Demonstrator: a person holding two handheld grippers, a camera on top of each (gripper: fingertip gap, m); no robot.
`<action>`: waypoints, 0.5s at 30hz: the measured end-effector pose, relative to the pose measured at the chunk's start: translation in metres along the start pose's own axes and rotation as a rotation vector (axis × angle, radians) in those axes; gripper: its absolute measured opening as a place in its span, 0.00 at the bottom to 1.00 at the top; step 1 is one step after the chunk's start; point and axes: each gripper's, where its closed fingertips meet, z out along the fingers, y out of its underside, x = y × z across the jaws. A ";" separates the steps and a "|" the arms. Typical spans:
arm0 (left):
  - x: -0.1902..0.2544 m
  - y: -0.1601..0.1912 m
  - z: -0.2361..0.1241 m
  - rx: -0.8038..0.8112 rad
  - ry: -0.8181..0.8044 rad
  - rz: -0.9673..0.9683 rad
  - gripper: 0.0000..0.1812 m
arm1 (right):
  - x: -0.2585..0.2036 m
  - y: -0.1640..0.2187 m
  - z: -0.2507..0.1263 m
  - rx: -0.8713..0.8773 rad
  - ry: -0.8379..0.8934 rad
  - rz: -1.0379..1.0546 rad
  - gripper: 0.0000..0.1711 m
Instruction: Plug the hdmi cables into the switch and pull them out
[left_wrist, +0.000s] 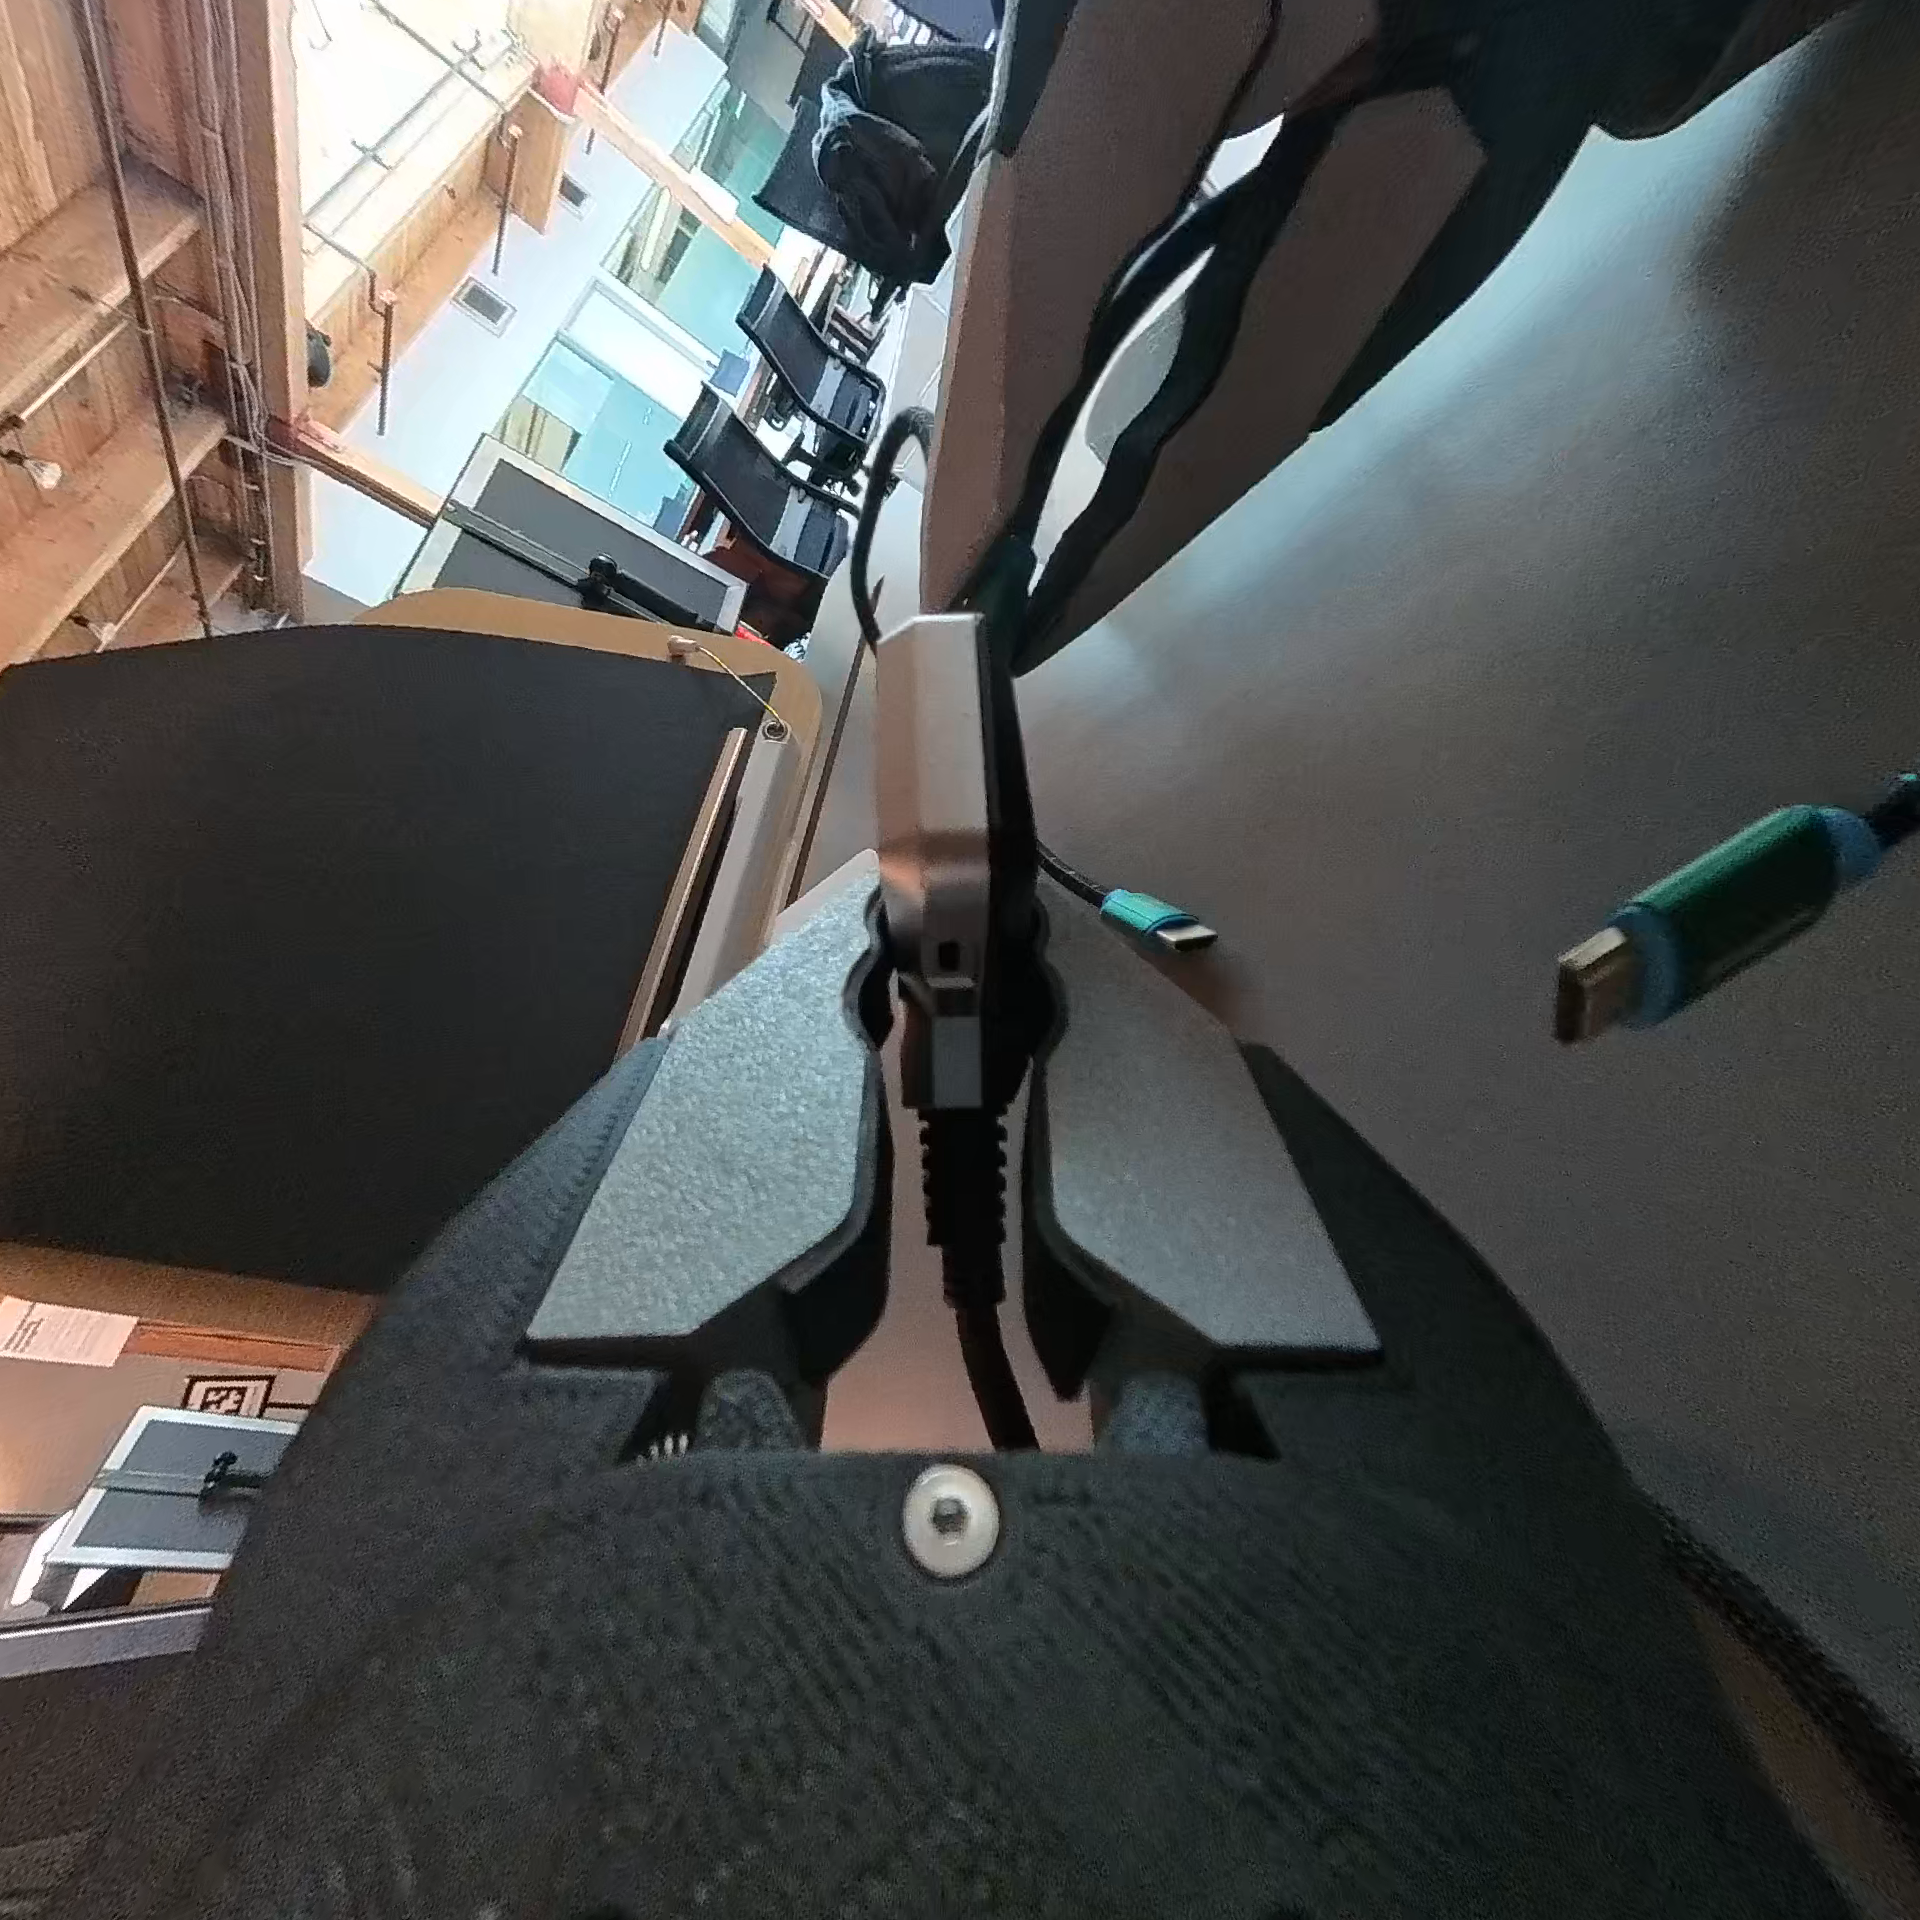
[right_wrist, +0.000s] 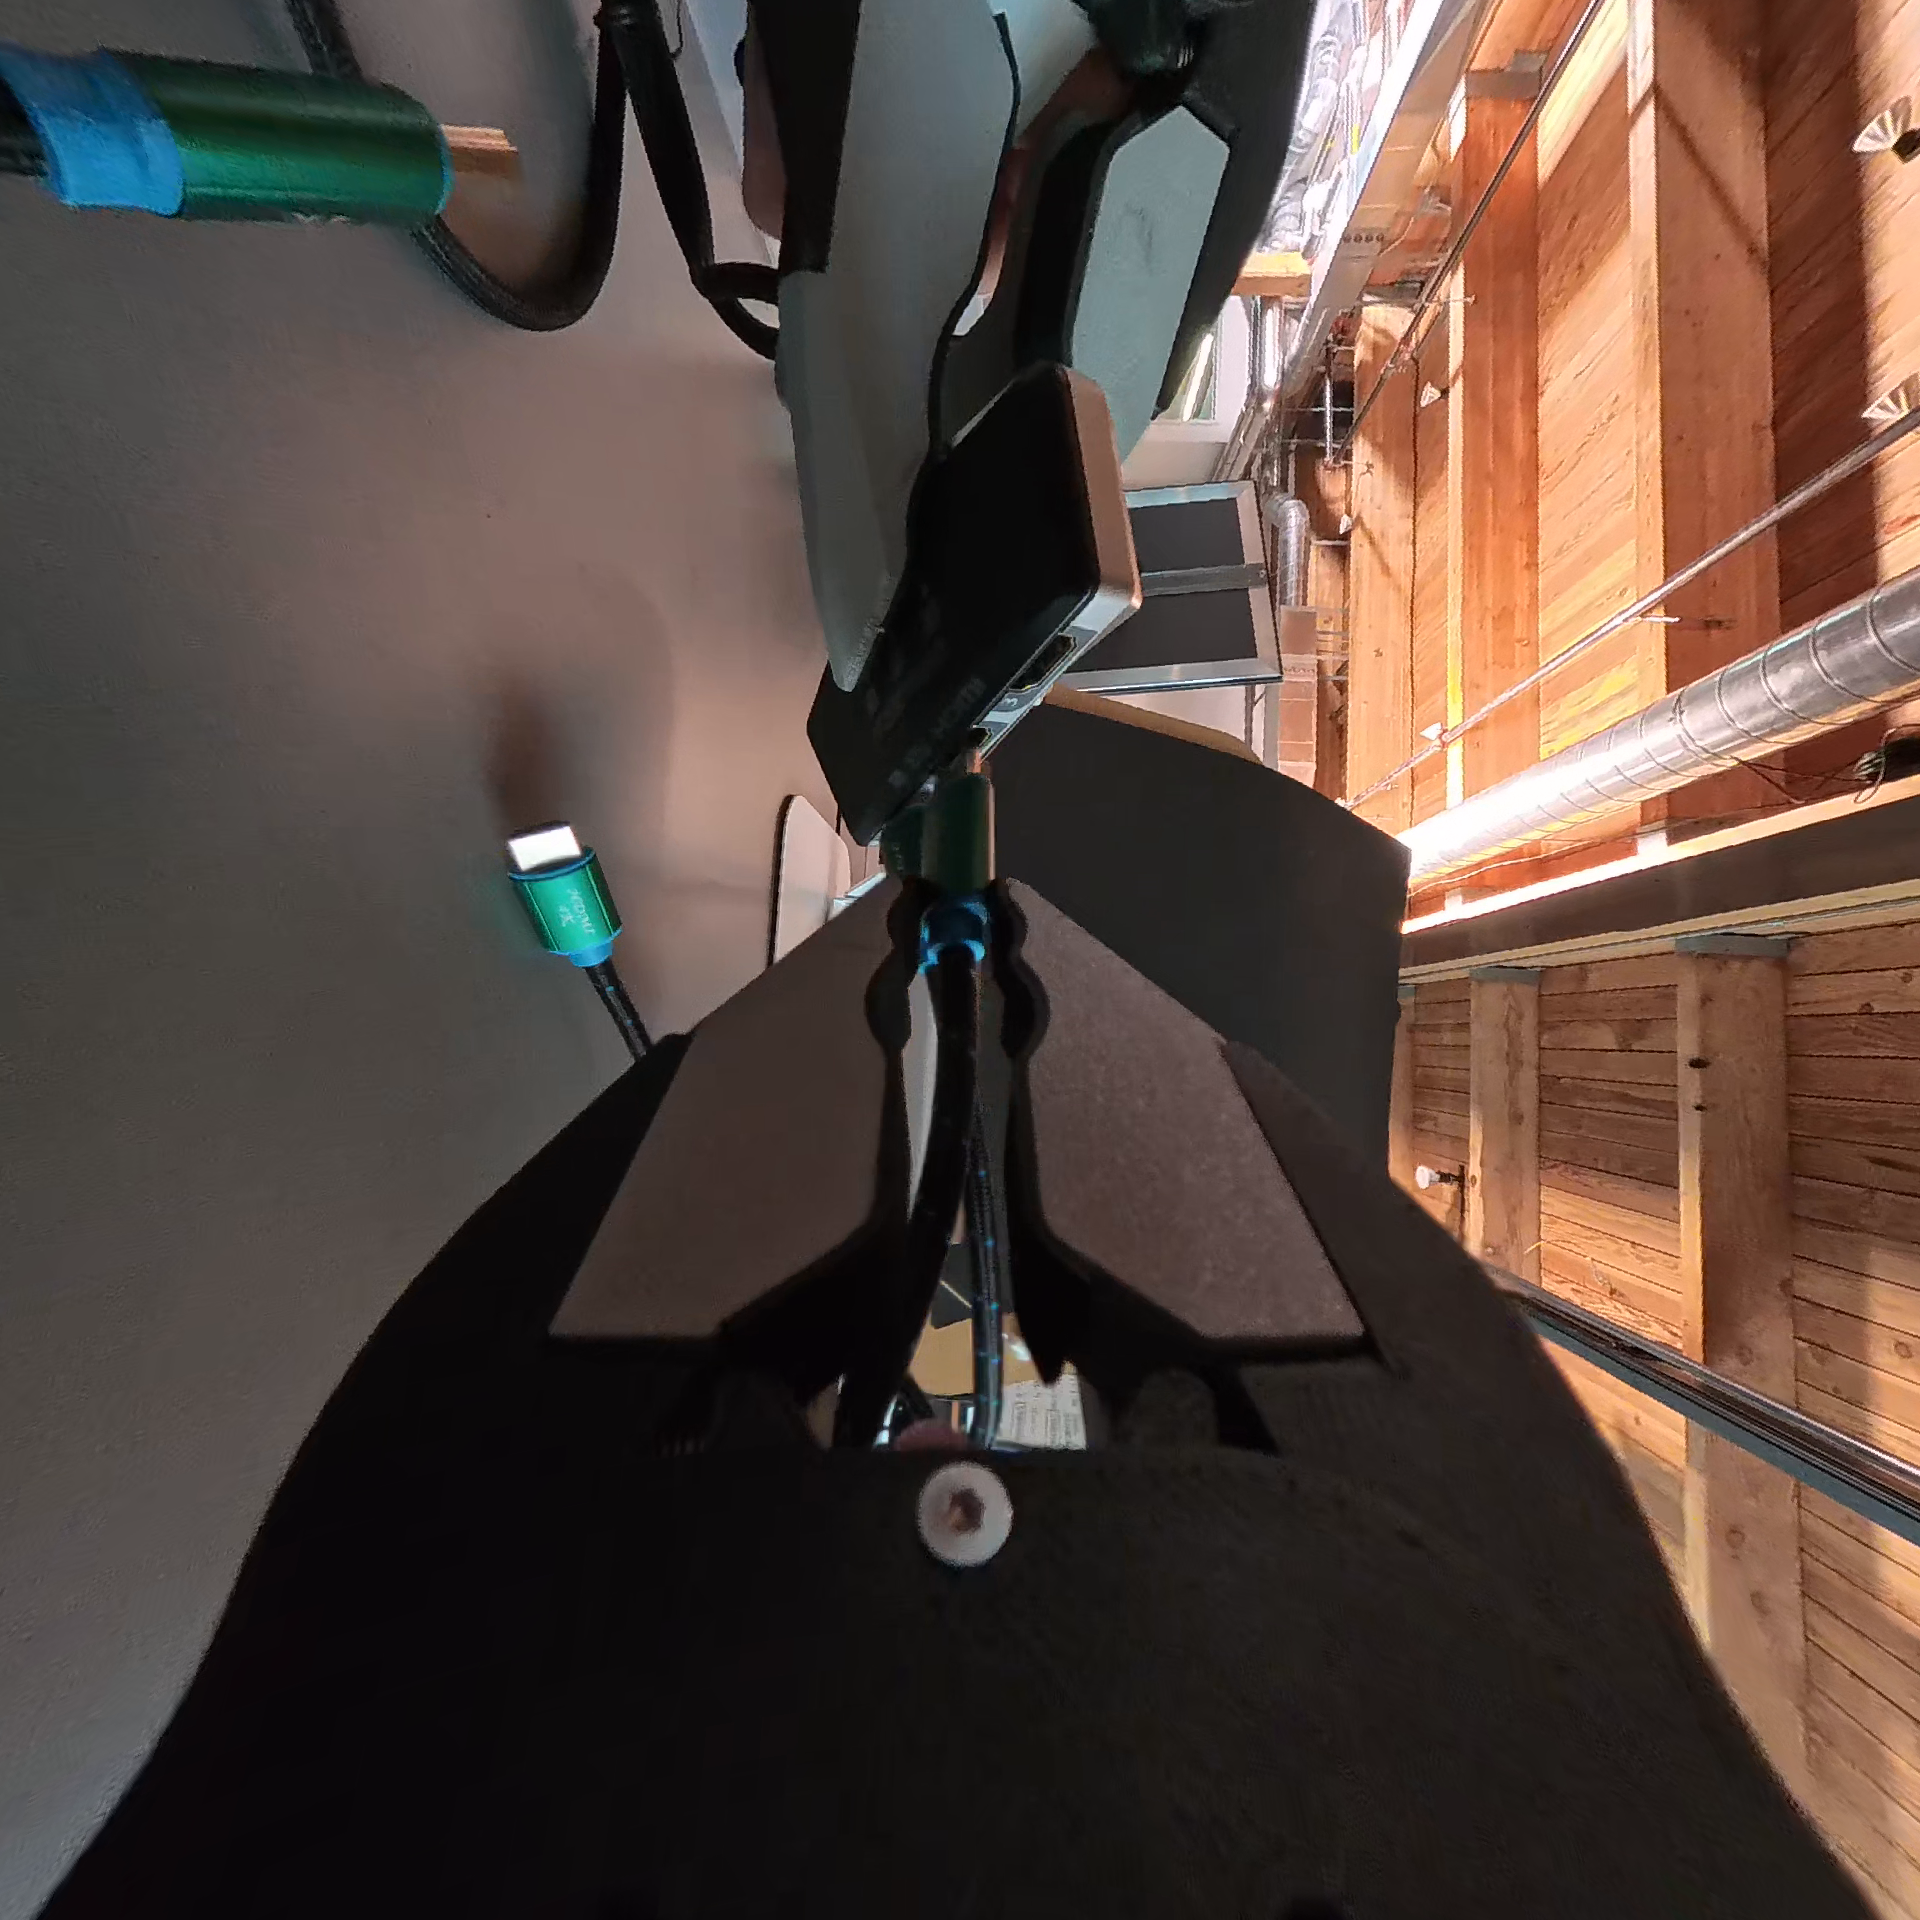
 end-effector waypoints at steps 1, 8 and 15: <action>0.001 0.000 0.000 0.000 0.005 0.000 0.11 | 0.000 -0.001 -0.001 0.003 0.004 -0.011 0.06; 0.007 -0.001 -0.002 -0.003 0.045 0.001 0.11 | -0.001 -0.005 -0.004 0.046 0.000 -0.067 0.06; 0.006 0.001 0.000 -0.019 0.026 0.031 0.11 | -0.004 -0.005 -0.004 0.066 -0.035 0.003 0.05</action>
